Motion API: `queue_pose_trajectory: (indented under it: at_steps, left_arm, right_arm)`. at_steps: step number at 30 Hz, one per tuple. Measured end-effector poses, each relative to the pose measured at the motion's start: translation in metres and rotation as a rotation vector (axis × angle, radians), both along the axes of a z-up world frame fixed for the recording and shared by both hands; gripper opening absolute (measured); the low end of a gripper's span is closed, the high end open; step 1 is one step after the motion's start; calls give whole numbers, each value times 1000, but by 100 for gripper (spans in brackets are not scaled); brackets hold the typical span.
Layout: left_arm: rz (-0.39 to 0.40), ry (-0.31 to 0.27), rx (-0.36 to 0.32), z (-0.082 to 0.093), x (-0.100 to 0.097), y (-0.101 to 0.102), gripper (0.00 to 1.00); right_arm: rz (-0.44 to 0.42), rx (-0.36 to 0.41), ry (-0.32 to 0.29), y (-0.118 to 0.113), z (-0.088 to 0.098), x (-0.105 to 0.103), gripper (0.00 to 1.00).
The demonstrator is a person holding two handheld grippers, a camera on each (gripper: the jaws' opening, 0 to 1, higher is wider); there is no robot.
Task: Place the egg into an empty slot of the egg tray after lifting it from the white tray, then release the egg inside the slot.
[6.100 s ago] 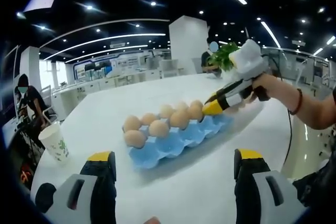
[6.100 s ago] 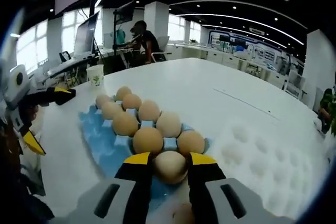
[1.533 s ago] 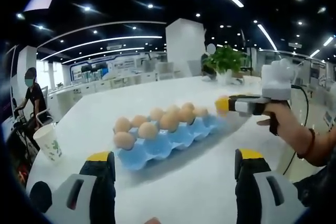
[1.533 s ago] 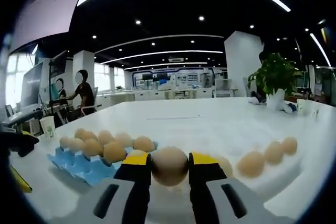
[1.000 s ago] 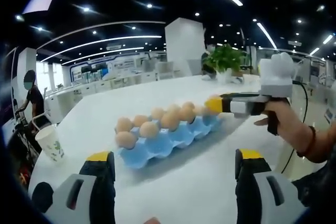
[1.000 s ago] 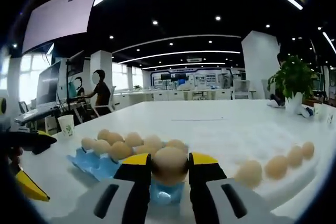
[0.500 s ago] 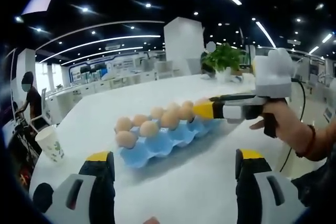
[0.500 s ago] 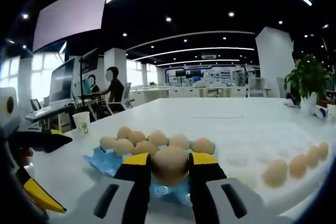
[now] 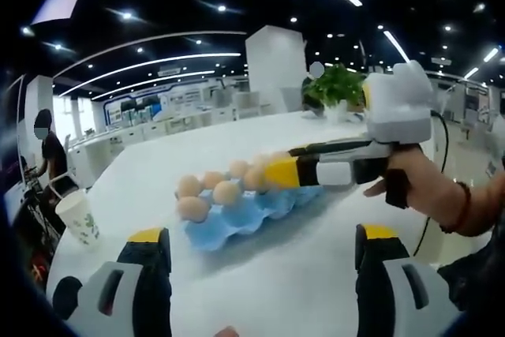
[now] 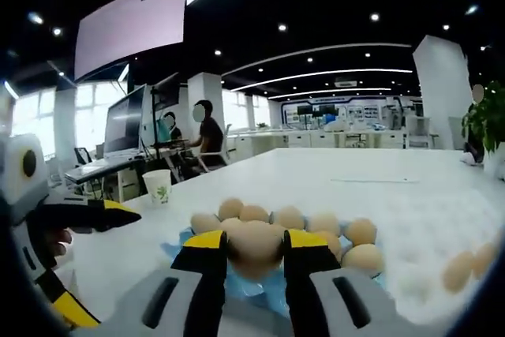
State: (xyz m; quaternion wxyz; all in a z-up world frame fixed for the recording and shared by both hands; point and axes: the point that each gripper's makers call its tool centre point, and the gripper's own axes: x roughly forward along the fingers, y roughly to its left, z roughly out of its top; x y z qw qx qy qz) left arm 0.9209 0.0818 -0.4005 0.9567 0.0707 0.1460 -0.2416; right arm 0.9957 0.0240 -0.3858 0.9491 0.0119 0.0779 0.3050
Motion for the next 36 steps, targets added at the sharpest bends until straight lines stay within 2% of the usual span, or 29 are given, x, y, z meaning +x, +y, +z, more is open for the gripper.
queue_pose_trajectory:
  at_steps: [14, 23, 28, 36]
  left_arm:
    - [2, -2, 10, 0, 1, 6, 100]
    - [0, -2, 16, -1, 2, 8, 100]
    - [8, -1, 29, -2, 2, 11, 100]
    - [8, 0, 36, -3, 1, 15, 100]
  right_arm:
    - [72, -23, -2, 26, 0, -1, 29]
    - [191, -26, -20, 55, 3, -8, 29]
    - [253, -57, -33, 75, 1, -12, 29]
    - [287, -76, -27, 88, -3, -9, 29]
